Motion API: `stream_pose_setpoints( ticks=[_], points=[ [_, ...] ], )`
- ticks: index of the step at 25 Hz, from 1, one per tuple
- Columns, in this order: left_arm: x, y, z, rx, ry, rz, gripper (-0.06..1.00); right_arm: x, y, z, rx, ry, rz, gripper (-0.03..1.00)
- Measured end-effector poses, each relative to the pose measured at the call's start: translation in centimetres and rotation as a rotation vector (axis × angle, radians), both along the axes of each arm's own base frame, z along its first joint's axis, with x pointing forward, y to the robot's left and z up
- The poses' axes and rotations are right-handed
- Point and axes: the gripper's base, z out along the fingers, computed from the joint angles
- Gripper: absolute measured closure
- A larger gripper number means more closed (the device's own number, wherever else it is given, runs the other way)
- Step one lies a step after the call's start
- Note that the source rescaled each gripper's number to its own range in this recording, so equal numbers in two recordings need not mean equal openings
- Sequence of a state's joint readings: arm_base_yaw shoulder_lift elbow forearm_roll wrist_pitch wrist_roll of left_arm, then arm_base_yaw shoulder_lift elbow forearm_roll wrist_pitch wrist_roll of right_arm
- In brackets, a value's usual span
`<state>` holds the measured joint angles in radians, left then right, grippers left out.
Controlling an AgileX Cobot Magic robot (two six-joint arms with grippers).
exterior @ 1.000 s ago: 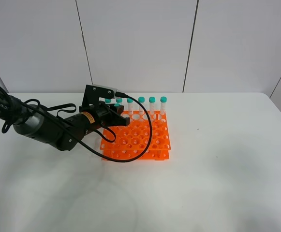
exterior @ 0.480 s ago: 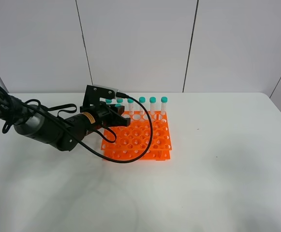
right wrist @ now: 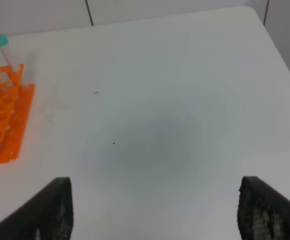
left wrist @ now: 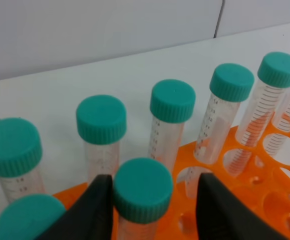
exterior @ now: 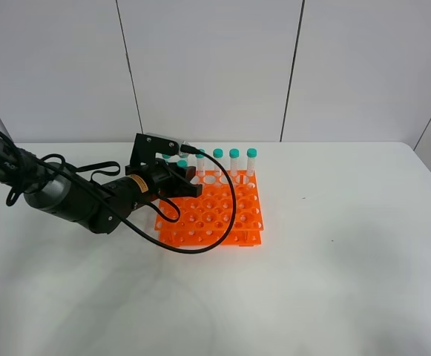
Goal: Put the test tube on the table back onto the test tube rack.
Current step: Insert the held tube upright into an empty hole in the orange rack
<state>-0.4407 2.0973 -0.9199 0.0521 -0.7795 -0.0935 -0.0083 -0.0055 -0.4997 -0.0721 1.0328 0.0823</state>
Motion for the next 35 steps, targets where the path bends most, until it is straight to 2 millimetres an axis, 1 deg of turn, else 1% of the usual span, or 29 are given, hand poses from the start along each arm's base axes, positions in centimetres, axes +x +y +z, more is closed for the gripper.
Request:
stream_pose_setpoints(
  ticks=[31,35],
  points=[
    [0.01,-0.01,0.04,-0.002,-0.004,-0.001,0.7,0.0,0.0,0.0,0.0,0.0,0.0,-0.03],
    [0.0,0.0,0.6,-0.006,-0.013,0.0,0.7,0.0,0.0,0.0,0.0,0.0,0.0,-0.03]
  ],
)
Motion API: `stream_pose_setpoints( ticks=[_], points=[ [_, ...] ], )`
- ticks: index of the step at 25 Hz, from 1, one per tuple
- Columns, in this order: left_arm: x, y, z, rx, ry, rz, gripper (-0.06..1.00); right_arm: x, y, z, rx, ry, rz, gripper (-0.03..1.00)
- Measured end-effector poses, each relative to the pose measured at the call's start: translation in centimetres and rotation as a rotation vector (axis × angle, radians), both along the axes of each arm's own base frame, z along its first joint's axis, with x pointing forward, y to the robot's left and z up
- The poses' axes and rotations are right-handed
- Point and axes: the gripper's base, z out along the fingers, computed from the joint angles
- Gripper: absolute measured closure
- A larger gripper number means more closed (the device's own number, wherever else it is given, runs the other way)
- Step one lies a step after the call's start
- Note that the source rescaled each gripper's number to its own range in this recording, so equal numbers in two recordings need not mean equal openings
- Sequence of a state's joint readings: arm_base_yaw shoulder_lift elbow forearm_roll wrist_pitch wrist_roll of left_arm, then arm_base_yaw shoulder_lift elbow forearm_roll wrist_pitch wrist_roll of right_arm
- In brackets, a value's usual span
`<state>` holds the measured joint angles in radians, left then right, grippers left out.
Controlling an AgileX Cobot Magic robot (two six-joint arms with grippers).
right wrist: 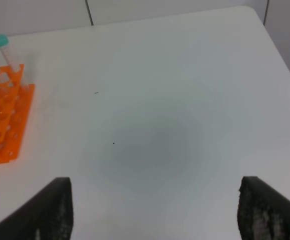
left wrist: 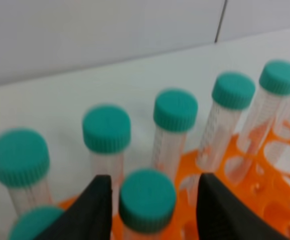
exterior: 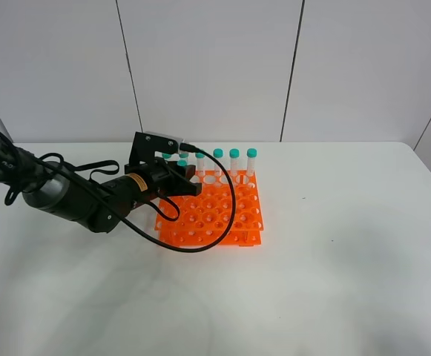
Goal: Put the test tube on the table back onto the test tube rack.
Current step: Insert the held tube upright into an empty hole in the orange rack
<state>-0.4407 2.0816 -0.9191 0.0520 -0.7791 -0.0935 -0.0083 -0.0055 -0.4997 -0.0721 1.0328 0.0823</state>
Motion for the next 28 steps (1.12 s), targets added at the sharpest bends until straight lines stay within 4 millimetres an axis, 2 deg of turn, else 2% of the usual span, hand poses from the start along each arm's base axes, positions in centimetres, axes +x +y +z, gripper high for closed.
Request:
stream_pose_setpoints(
  ticks=[17,28],
  points=[
    [0.0,0.0,0.8,-0.002,-0.025,-0.002,0.7,0.0,0.0,0.0,0.0,0.0,0.0,-0.03],
    [-0.1,0.1,3.7,-0.029,-0.087,-0.001,0.7,0.0,0.0,0.0,0.0,0.0,0.0,-0.03]
  ],
)
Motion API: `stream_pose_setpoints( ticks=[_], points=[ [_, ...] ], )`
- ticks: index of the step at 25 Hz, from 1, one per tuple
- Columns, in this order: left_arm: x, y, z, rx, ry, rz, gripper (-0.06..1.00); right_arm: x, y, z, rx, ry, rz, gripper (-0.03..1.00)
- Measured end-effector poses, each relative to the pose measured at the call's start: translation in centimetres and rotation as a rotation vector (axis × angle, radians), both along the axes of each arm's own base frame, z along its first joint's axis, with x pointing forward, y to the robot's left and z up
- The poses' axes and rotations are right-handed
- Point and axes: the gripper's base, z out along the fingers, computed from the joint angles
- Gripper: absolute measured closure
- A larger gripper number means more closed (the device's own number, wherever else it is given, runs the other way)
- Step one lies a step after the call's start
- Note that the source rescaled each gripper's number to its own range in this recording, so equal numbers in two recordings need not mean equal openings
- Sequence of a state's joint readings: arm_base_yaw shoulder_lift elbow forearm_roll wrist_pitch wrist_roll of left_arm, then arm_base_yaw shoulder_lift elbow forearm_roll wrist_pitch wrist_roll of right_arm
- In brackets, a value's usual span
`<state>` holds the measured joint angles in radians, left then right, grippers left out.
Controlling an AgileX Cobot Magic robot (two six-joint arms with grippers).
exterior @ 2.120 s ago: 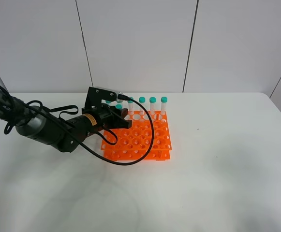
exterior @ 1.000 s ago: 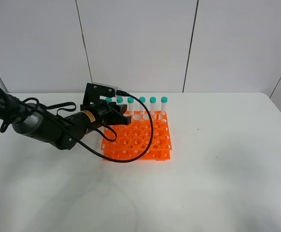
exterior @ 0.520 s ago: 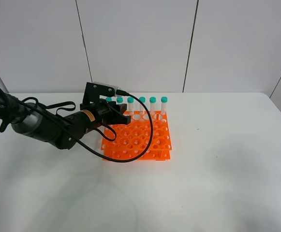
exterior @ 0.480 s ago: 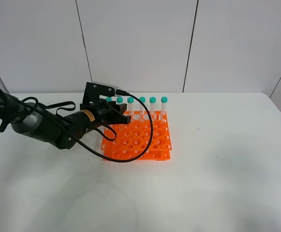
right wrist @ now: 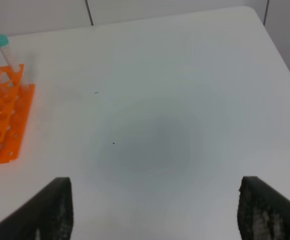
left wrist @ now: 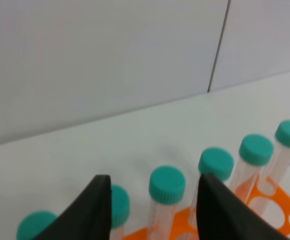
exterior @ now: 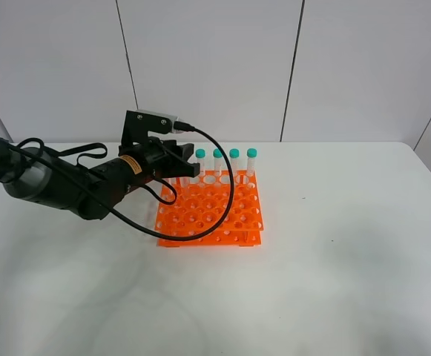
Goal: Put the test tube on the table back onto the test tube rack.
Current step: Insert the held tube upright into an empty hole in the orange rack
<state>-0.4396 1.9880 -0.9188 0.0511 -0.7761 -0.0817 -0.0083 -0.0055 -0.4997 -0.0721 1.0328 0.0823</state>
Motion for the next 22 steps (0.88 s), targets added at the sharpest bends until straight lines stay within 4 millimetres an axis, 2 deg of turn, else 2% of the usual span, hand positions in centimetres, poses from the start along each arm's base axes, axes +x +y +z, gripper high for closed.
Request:
stream_pose_setpoints(
  ticks=[11,15,22],
  points=[
    [-0.2,0.4,1.0,0.025,0.044,0.009,0.7,0.0,0.0,0.0,0.0,-0.001,0.0,-0.03],
    [0.0,1.5,2.5,0.027,0.035,0.035,0.7,0.0,0.0,0.0,0.0,-0.001,0.0,-0.03],
    [0.0,4.0,4.0,0.077,0.104,0.088,0.7,0.0,0.0,0.0,0.0,-0.001,0.0,-0.03]
  ],
)
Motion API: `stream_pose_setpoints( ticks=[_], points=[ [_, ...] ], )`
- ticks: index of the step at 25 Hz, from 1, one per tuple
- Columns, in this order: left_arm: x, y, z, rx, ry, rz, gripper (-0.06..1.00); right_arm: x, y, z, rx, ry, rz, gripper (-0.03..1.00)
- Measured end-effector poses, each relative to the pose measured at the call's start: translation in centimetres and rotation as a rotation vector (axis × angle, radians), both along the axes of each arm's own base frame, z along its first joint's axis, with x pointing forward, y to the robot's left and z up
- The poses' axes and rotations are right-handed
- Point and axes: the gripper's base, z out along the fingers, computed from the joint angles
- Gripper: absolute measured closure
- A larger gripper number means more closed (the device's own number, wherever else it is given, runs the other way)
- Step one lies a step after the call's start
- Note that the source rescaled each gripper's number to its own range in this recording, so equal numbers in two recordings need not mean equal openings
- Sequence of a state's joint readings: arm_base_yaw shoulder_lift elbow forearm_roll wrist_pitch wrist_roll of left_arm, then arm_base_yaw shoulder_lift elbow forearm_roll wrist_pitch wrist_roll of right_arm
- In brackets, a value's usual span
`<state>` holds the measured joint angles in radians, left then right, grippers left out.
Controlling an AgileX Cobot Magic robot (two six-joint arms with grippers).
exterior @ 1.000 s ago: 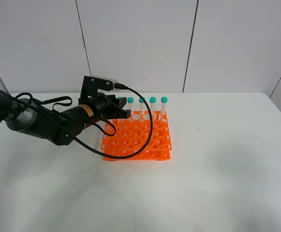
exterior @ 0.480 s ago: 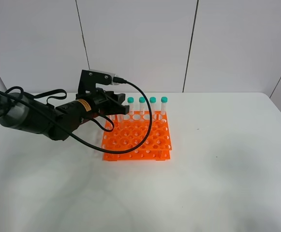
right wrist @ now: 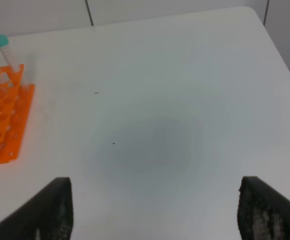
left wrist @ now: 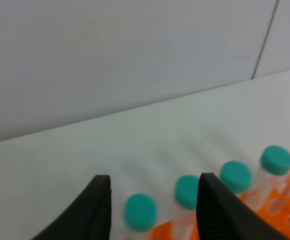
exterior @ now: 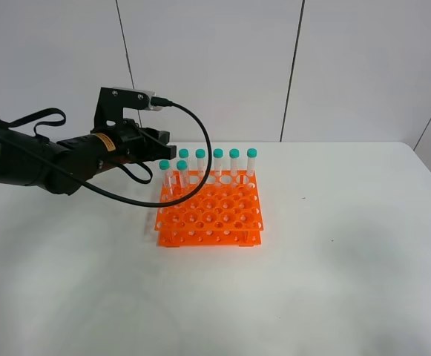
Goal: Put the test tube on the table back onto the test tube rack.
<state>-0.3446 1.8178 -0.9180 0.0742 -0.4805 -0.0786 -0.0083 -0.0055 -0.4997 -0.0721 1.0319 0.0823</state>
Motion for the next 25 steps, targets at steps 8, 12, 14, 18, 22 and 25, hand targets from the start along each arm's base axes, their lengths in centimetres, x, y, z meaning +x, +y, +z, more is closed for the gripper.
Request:
stream_pose_setpoints(
  ticks=[8,12,14,18,22,25],
  points=[
    [-0.2,5.6,1.2,0.116,0.161,0.117,0.27,0.0,0.0,0.0,0.0,0.0,0.0,-0.03],
    [-1.2,9.5,1.0,0.099,0.356,0.269,0.0,0.0,0.0,0.0,0.0,0.0,0.0,-0.03],
    [-2.2,11.0,1.0,0.101,0.462,0.334,-0.03,0.0,0.0,0.0,0.0,0.0,0.0,-0.03],
    [-4.0,12.6,1.7,0.044,0.618,0.437,-0.05,0.0,0.0,0.0,0.0,0.0,0.0,-0.03],
    [-5.9,12.6,2.7,0.117,0.724,0.395,-0.05,0.0,0.0,0.0,0.0,0.0,0.0,-0.03],
    [-7.9,12.2,3.8,0.177,0.82,0.327,-0.06,0.0,0.0,0.0,0.0,0.0,0.0,-0.03]
  ],
)
